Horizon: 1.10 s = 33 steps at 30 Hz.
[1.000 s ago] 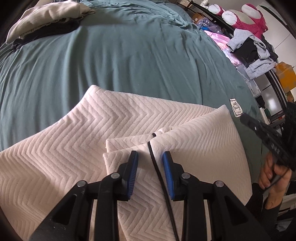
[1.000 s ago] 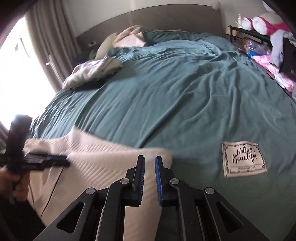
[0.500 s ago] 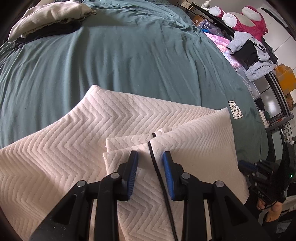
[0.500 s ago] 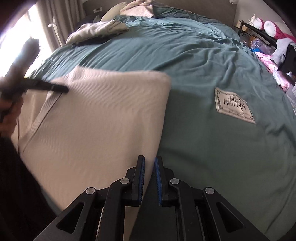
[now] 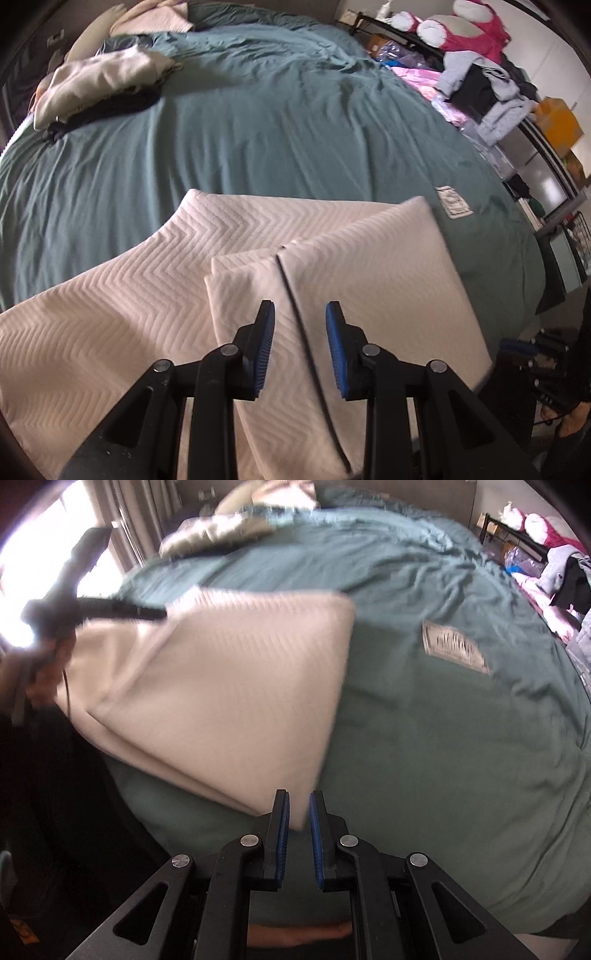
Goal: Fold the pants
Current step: 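Move the left gripper to the elastic cuff of the cream sweatpants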
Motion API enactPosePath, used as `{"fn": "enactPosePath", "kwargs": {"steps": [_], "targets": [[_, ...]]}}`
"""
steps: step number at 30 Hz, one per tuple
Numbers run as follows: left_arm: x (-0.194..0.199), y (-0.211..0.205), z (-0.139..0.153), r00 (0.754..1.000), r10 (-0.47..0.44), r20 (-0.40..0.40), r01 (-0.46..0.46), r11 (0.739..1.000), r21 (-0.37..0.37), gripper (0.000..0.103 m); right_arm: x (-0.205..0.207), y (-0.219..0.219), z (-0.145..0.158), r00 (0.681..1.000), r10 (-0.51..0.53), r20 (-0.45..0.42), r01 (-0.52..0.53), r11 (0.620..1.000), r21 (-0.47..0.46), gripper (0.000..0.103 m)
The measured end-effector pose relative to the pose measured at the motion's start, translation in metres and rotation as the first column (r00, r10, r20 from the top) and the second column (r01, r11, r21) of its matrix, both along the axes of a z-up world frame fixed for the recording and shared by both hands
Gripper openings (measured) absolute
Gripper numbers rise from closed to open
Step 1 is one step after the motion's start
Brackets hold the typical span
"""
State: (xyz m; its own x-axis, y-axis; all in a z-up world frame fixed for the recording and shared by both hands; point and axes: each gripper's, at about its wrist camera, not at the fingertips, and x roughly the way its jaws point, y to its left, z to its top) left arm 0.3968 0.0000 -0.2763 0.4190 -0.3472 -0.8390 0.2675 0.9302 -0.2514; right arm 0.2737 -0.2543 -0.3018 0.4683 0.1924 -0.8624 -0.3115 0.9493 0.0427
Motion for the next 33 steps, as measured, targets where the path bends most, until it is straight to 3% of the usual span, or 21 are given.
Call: {"fn": "enactPosePath", "kwargs": {"steps": [4, 9, 13, 20, 22, 26, 29, 33], "targets": [[-0.034, -0.004, -0.002, 1.0, -0.006, -0.004, 0.006, 0.999, 0.035, 0.026, 0.0, 0.011, 0.005, 0.998, 0.005, 0.061, -0.006, 1.0, 0.02, 0.103], [-0.05, -0.007, -0.037, 0.997, -0.026, -0.071, 0.033, 0.995, 0.095, 0.026, 0.002, 0.015, -0.01, 0.999, 0.016, 0.036, -0.017, 0.999, 0.036, 0.103], [-0.05, -0.001, -0.056, 0.993, -0.016, -0.118, 0.025, 0.997, 0.069, 0.028, 0.008, 0.009, -0.029, 1.0, 0.004, -0.005, -0.004, 0.999, 0.044, 0.103], [-0.051, 0.017, -0.043, 0.984, -0.001, -0.179, 0.008, 0.999, 0.041, 0.028, 0.007, 0.017, -0.025, 1.0, 0.015, -0.017, -0.015, 1.0, 0.005, 0.103], [-0.059, 0.042, -0.026, 0.987, 0.02, -0.162, -0.012, 0.999, 0.049, 0.028, 0.005, 0.018, -0.018, 1.0, 0.018, -0.008, -0.018, 1.0, 0.015, 0.103], [-0.079, 0.128, 0.014, 0.981, 0.169, -0.095, -0.174, 0.984, -0.047, 0.043, 0.002, 0.027, -0.005, 0.999, 0.04, 0.03, -0.042, 0.996, 0.073, 0.103], [-0.102, 0.21, 0.033, 0.935, 0.35, -0.055, -0.353, 0.934, -0.06, 0.043, 0.0, 0.041, 0.003, 0.996, 0.056, 0.062, -0.061, 0.995, 0.074, 0.103], [-0.129, 0.271, 0.033, 0.889, 0.457, -0.032, -0.458, 0.888, -0.045, 0.047, 0.0, 0.065, 0.009, 0.993, 0.088, 0.076, -0.095, 0.991, 0.091, 0.103]]}}
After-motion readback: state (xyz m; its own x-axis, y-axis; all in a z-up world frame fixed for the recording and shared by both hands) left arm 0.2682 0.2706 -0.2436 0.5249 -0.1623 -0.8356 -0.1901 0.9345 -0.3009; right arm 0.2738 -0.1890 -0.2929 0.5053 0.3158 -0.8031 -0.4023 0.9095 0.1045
